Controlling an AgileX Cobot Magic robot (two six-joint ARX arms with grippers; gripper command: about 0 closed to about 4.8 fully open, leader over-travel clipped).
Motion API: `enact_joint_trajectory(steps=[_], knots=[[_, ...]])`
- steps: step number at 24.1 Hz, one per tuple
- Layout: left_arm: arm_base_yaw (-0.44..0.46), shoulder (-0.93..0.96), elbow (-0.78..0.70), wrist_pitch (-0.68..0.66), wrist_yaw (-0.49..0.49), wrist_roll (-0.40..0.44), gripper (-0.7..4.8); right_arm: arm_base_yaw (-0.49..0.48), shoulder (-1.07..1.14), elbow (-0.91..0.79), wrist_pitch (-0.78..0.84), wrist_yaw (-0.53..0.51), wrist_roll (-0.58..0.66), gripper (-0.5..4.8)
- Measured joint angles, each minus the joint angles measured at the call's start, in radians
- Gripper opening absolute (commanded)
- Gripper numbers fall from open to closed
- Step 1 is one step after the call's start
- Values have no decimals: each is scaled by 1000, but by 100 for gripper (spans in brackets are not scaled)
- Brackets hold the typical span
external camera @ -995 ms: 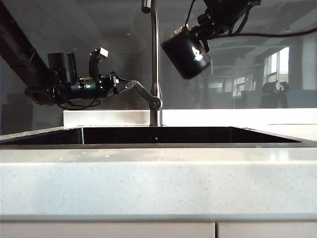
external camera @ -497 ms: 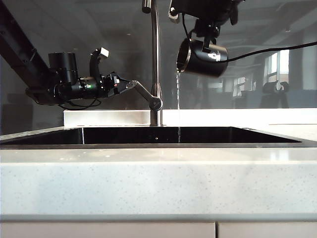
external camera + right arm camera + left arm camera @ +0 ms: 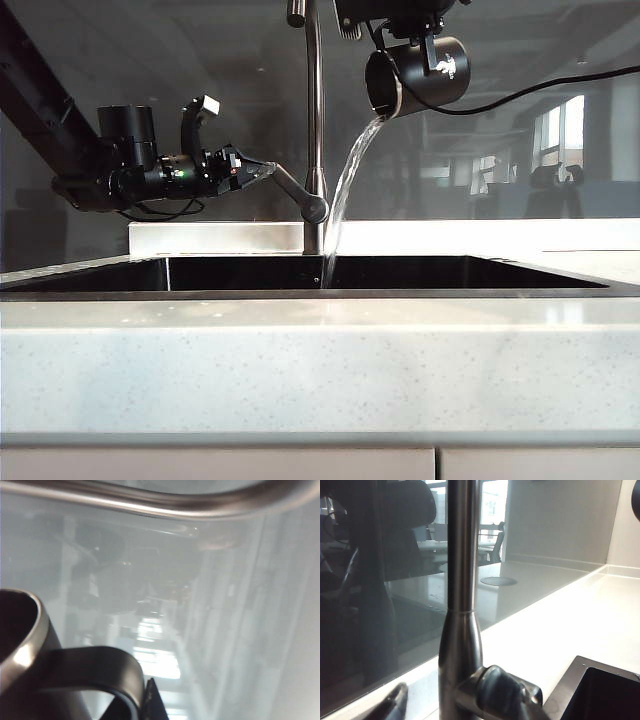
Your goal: Pick up the mug next to the sink, go to the faucet to get some water, pour the water into the sink, and finally put the mug back to its place.
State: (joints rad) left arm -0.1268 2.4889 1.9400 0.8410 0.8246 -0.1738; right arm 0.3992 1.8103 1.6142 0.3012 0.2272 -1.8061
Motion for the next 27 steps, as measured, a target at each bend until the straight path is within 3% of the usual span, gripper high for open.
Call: enact_joint_trajectory(steps=[12, 17, 21, 22, 23, 26, 27], knots=[[2, 0, 0, 0, -1, 0, 274, 19, -35, 0, -48, 0, -155, -3], [2, 0, -1, 0, -2, 0, 274, 20, -46, 0, -87, 6, -115, -3], [1, 0, -1, 0, -2, 0, 274, 21, -51, 0, -92, 36, 242, -3], [1, 0, -1, 0, -1, 0, 274, 19, -60, -1, -99, 69, 416, -3], [1, 0, -1, 0, -2, 0, 274, 15, -68, -1, -103, 81, 509, -3], [0, 0, -1, 0, -2, 0, 274, -60, -124, -1, -185, 78, 1010, -3], [0, 0, -1, 0, -2, 0, 274, -80, -135, -1, -203, 74, 1099, -3]])
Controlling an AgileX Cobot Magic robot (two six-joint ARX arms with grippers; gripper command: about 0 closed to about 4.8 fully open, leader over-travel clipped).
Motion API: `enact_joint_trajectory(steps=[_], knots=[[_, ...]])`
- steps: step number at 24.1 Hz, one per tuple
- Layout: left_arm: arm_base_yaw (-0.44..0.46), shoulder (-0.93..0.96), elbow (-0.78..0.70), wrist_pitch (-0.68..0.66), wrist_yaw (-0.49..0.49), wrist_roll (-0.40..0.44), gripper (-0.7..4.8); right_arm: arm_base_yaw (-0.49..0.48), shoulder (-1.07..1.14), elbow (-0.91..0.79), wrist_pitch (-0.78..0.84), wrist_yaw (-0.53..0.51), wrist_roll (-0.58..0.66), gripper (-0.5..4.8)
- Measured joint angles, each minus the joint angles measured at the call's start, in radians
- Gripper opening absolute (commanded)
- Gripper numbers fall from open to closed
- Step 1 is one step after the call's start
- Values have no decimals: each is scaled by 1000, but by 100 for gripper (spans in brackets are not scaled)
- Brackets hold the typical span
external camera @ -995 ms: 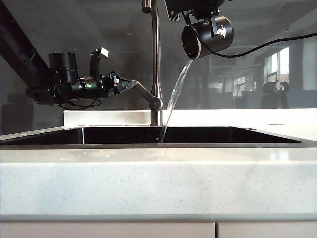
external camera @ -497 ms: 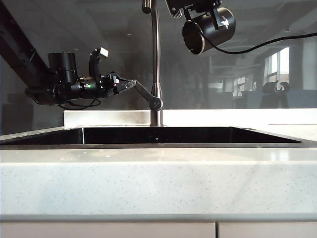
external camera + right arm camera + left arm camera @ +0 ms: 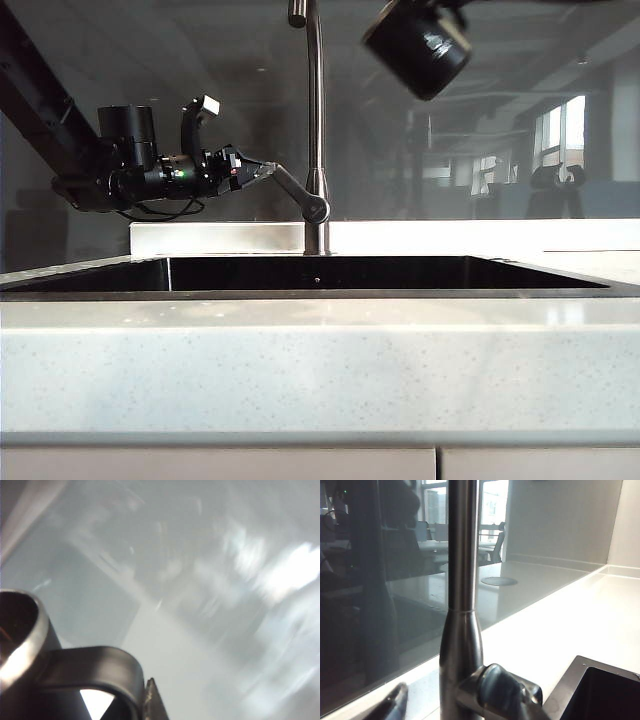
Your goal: Pick up the mug next to the sink, go to the faucet to get some water, pour the water into the sink, and finally put the mug back to its place.
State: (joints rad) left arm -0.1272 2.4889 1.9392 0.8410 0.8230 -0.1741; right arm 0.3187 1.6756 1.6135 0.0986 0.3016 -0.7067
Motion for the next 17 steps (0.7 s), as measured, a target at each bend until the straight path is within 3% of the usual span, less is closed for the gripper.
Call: enact_joint_trajectory(steps=[1, 3, 5, 10, 12, 14, 17], knots=[[1, 0, 0, 0, 0, 0, 274, -64, -20, 0, -53, -47, 221, -3], [0, 0, 0, -2, 0, 0, 274, -161, -32, 0, -129, -162, 467, -3], [0, 0, 0, -4, 0, 0, 274, -233, -32, -6, -187, -269, 586, -3], [0, 0, 0, -8, 0, -1, 274, -343, -51, -208, -48, -407, 710, -3], [2, 0, 0, -8, 0, -1, 274, -387, -64, -350, 90, -420, 748, -3], [1, 0, 0, -8, 0, -1, 274, -419, -90, -548, 336, -421, 777, -3], [0, 0, 0, -8, 0, -1, 274, -435, -93, -663, 496, -417, 782, -3]])
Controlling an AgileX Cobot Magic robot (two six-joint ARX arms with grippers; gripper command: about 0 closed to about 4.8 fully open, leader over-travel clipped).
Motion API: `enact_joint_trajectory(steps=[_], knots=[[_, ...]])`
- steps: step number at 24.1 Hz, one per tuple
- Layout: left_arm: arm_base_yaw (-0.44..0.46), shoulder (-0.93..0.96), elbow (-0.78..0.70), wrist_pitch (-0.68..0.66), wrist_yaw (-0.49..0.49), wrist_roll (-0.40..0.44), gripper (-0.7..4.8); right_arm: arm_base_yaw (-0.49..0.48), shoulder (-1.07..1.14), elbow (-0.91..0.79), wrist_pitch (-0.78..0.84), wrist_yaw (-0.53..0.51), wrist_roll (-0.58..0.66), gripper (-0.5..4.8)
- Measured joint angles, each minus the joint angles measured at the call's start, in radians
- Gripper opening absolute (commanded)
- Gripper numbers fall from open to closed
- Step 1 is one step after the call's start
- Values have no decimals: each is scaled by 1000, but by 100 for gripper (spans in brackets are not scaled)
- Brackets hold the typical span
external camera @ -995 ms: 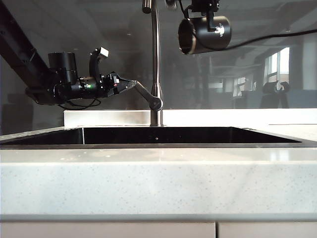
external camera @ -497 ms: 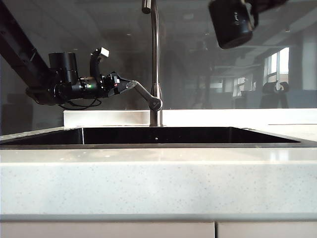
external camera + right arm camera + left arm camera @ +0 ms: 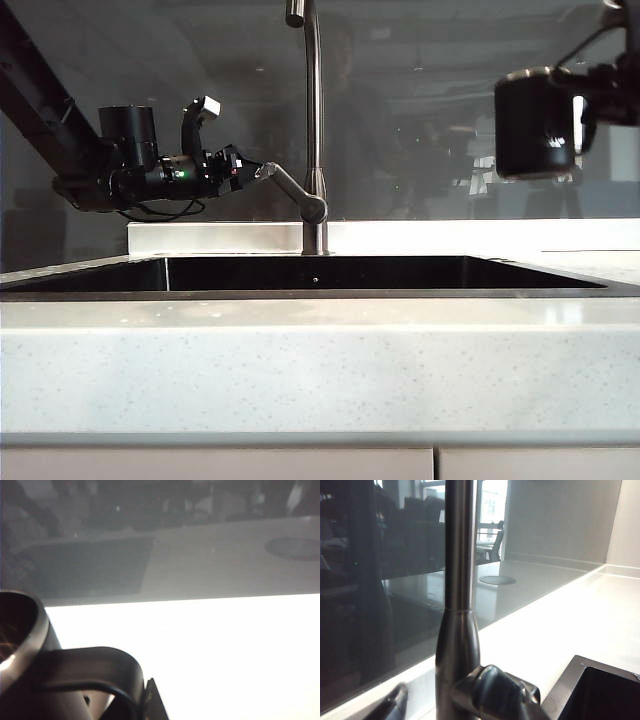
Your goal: Pick up the mug next to the sink, go to the faucet to get some water, pour the water into the sink, and finally put the mug back to its place.
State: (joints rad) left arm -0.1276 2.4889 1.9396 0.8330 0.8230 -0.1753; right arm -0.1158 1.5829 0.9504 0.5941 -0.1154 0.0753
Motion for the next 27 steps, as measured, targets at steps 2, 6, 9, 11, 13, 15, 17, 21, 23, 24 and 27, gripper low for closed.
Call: enact_joint_trajectory(steps=[2, 6, 9, 11, 13, 15, 17, 21, 23, 24, 27], knots=[[1, 0, 0, 0, 0, 0, 274, -3, -1, -135, 127, 64, 3, -3], [1, 0, 0, 0, 0, -17, 274, -3, -1, -238, 248, 139, 3, -1], [1, 0, 0, 0, 0, -20, 274, -3, -1, -264, 264, 142, 3, -1], [0, 0, 0, 0, 0, -21, 274, -3, -1, -280, 269, 141, 3, -1], [1, 0, 0, 0, 0, -21, 274, -3, -1, -294, 268, 141, 3, -1], [1, 0, 0, 0, 0, -21, 274, -3, -1, -315, 282, 155, 3, -1], [0, 0, 0, 0, 0, -21, 274, -2, -1, -343, 291, 189, 3, -1], [0, 0, 0, 0, 0, -21, 274, -3, -1, -360, 304, 210, 3, -1], [0, 0, 0, 0, 0, -21, 274, -2, -1, -359, 313, 209, 3, -1], [0, 0, 0, 0, 0, -21, 274, -3, -1, -359, 313, 209, 3, -1], [1, 0, 0, 0, 0, -21, 274, -3, -1, -359, 309, 209, 3, -1]])
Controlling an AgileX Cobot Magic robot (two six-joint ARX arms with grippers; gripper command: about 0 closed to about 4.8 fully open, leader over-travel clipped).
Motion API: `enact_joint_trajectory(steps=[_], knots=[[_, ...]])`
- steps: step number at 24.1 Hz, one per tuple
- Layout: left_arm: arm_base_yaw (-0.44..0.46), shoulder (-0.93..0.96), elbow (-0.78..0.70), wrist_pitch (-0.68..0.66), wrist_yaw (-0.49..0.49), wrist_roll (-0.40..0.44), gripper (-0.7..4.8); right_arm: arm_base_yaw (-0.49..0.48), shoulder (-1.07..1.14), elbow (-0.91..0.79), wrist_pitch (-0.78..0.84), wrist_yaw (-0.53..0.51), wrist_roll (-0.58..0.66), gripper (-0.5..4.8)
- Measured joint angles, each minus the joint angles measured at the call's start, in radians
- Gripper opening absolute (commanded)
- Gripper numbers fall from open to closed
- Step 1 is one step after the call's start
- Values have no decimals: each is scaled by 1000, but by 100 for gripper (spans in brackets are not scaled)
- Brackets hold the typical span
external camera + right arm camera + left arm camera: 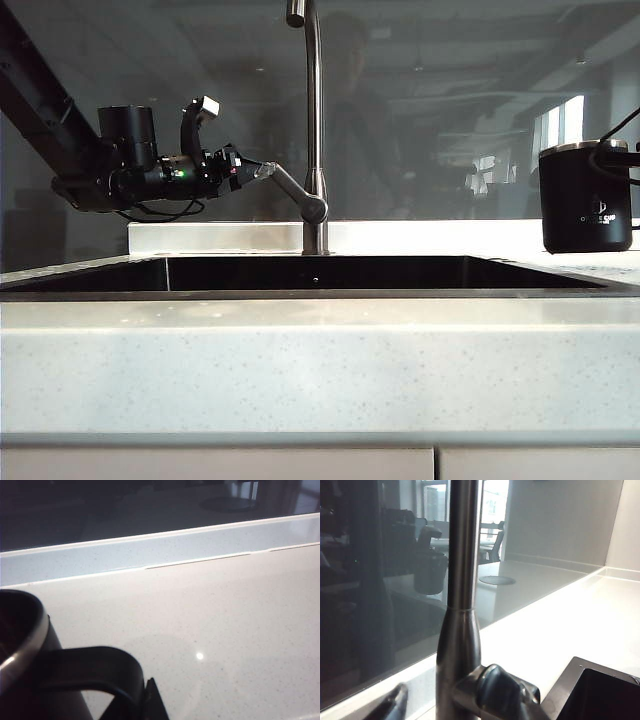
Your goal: Pick up the mug next to the sink, go to the faucet to get some water, pour the water into the sink, and finally put the mug back to its place.
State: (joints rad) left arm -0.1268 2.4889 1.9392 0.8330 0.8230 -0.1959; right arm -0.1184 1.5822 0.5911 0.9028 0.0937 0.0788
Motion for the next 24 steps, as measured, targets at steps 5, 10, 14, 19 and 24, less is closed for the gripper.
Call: enact_joint_trajectory(steps=[5, 10, 14, 19, 24], knots=[[0, 0, 0, 0, 0, 0, 274, 0, 0, 0, -30, 0, 0, -1], [0, 0, 0, 0, 0, -3, 274, 0, 0, 0, -30, 0, 0, -1], [0, 0, 0, 0, 0, -3, 274, 0, 0, 0, -30, -6, 0, -1], [0, 0, 0, 0, 0, -3, 274, 0, 38, 0, 12, -8, 3, -1], [0, 0, 0, 0, 0, -3, 274, 0, 58, 0, 57, -18, -5, -1]])
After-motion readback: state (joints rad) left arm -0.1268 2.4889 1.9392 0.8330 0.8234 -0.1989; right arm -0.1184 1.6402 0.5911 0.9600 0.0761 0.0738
